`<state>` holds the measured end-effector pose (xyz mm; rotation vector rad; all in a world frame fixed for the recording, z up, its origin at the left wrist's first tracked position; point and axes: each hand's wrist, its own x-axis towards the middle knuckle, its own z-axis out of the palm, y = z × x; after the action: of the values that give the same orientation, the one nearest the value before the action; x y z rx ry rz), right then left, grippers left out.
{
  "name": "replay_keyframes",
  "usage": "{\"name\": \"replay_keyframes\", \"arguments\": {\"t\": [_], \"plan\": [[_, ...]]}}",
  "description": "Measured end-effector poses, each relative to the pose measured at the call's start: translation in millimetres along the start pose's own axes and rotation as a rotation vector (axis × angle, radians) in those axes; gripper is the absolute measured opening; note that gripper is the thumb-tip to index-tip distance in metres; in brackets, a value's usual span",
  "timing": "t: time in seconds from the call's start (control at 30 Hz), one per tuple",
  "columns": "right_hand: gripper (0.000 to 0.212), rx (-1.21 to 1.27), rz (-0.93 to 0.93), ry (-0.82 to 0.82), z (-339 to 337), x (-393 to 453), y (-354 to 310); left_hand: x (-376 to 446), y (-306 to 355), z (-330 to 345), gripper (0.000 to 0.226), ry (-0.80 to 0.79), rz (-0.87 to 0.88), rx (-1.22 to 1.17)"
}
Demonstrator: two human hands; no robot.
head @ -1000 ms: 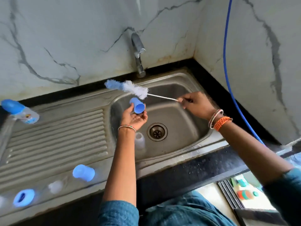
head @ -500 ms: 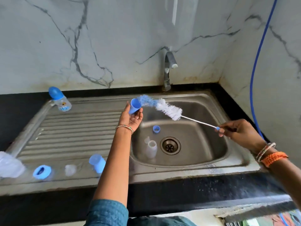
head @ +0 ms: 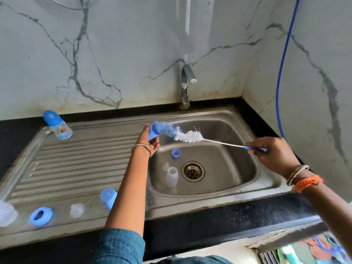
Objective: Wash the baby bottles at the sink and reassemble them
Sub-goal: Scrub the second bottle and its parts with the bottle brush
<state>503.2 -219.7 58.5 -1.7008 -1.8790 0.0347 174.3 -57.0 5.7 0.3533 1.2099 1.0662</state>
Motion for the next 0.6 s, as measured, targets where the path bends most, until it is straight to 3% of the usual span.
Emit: {"name": "replay_keyframes", "arguments": {"t": [0.23, 0.4, 0.53, 0.6], "plan": [[0.035, -0.239, -0.178, 0.124, -9.3, 3.6, -22.2, 0.3, -3.3, -4.9, 0.040, -0.012, -0.101, -0.045], [0.026, -0.139, 0.023, -0.081, -13.6, 9.0, -14.9, -4.7, -5.8, -12.6, 0.037, -0.037, -0.108, -0.074], [0.018, -0.125, 0.002, -0.275, -15.9, 14.2, -12.9, -5.7, -7.4, -14.6, 0.036, -0.013, -0.048, -0.080], [0.019, -0.216, -0.009, -0.277, -15.8, 15.9, -14.6, -5.4, -8.9, -14.2, 0.033, -0.005, -0.011, -0.024]]}}
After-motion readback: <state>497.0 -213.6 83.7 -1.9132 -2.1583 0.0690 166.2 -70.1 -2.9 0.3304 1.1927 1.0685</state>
